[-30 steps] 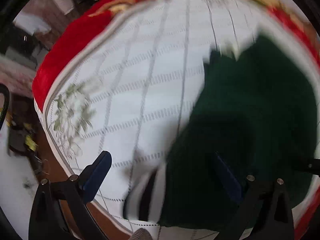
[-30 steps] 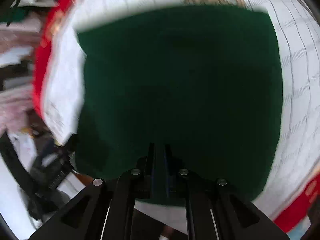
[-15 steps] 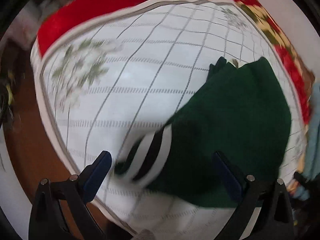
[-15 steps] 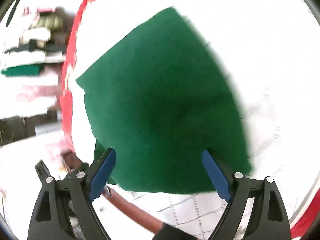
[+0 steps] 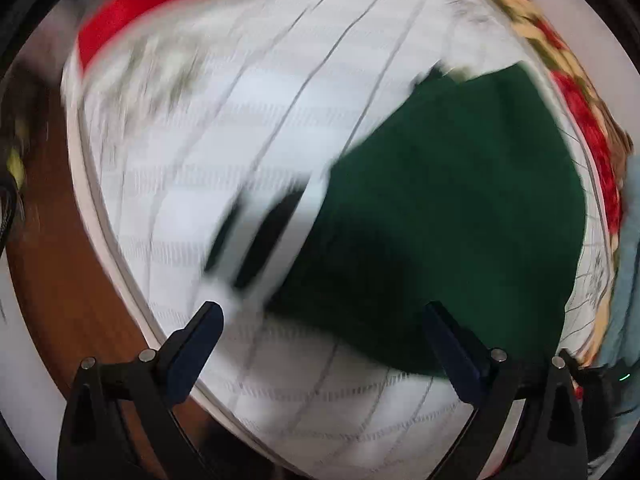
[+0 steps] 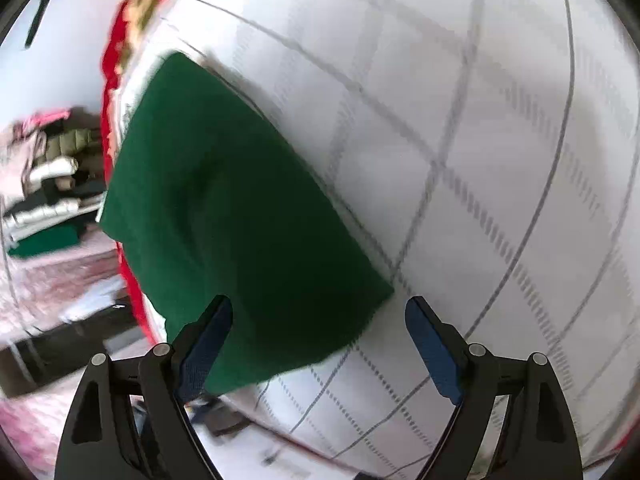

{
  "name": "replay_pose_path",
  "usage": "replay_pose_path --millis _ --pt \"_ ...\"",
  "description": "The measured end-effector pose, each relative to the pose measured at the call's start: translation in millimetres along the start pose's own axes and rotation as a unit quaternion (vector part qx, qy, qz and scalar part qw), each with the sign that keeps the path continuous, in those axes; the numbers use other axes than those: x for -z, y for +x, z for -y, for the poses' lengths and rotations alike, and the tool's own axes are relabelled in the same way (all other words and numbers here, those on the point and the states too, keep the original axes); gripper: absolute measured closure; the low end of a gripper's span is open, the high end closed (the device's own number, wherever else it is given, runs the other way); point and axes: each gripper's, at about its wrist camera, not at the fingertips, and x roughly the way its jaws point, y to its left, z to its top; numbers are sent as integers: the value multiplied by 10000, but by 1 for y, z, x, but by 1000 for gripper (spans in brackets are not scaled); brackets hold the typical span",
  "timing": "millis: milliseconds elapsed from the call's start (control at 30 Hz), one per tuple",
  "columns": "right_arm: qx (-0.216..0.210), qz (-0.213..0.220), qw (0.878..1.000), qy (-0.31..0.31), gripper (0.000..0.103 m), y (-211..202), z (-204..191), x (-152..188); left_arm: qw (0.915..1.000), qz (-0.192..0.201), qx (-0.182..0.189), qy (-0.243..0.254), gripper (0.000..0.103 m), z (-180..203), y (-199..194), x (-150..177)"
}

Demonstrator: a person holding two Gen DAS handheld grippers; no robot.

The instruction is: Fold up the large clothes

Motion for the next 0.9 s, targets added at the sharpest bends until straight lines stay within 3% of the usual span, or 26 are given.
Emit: replay_pose_path --millis 67,100,267,367,433,533,567,633,667,700,767,900 --pt "234 230 9981 -513 13 -12 -28 -8 9988 169 -188 430 2 16 -3 -21" --pt "286 229 9972 -650 13 -16 -22 -13 9979 145 -198 602 2 23 0 -30" --pt "761 -266 9910 -1072 13 6 -50 -59 9924 -250 -361 1150 2 42 52 -80" --pt "559 -631 9883 -1271 13 34 -59 -79 9873 -527 -288 1470 1 52 78 -98" --pt "163 -1048 9861 -1277 13 56 -62 -90 9849 -607 -203 1608 0 55 86 -103" --pt "-35 -1152 9845 -1321 14 71 -63 -95 9848 -594 63 1630 0 52 88 -106" --pt "-70 -1127 9836 -1406 20 71 -66 -93 9850 -570 157 1620 1 52 89 -109" --pt "-211 -1123 9831 -1432 34 69 -65 -88 9842 -473 437 1646 23 47 86 -110" --pt "-386 -1167 9834 -1334 41 65 -62 -87 9823 -468 693 1673 50 49 84 -108" --pt "-542 -1228 9832 -1235 45 60 -59 -87 9813 -477 789 1692 57 51 82 -105" --pt "-720 -1402 9816 -1075 46 58 -59 -82 9789 -364 627 1910 62 60 77 -100" --pt "-649 -1570 9799 -1045 42 64 -56 -76 9780 -394 788 1893 72 58 70 -107"
